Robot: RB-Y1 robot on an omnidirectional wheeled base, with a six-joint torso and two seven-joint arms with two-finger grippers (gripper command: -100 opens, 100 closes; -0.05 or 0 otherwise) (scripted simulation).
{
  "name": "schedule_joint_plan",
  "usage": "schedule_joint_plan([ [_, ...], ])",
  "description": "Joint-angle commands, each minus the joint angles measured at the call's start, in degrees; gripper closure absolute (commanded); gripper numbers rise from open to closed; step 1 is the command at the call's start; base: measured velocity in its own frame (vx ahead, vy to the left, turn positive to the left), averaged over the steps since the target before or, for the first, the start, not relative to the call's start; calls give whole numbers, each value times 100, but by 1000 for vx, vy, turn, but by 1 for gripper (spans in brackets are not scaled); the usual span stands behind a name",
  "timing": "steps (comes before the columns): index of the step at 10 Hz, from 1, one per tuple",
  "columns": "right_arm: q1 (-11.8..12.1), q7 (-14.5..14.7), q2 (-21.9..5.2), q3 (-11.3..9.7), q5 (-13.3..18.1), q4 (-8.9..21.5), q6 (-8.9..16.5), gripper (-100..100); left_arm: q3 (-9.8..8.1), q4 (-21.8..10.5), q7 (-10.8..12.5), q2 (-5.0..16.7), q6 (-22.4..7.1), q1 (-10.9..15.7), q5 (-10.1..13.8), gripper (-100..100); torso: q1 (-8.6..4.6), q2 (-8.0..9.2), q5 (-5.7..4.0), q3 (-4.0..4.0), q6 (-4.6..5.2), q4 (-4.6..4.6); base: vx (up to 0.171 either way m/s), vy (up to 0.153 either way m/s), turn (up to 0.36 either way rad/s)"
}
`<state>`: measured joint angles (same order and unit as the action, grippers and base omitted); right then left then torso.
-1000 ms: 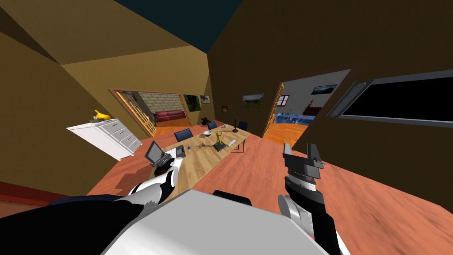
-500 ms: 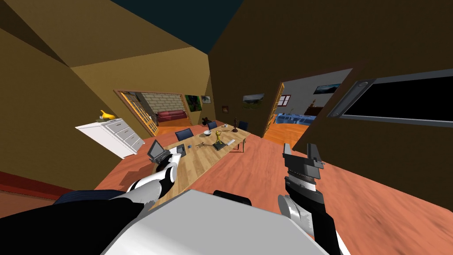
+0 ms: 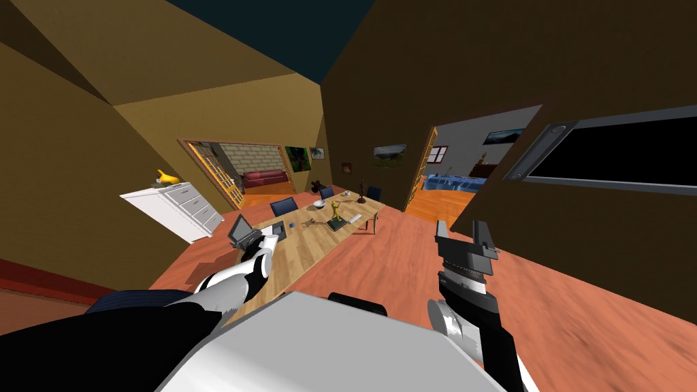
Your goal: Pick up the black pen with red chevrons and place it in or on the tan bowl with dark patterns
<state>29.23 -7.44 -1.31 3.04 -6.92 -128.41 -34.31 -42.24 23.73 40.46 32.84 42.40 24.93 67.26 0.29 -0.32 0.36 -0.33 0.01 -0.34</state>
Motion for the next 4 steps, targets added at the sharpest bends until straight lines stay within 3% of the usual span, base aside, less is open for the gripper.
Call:
schedule_joint_plan([
  [1, 0, 0, 0, 0, 0, 0, 0, 0, 0, 0, 0, 0, 0, 0, 0, 0, 0, 0, 0, 0, 0, 0, 0, 0, 0],
  [4, 0, 0, 0, 0, 0, 0, 0, 0, 0, 0, 0, 0, 0, 0, 0, 0, 1, -1, 0, 0, 0, 0, 0, 0, 0],
])
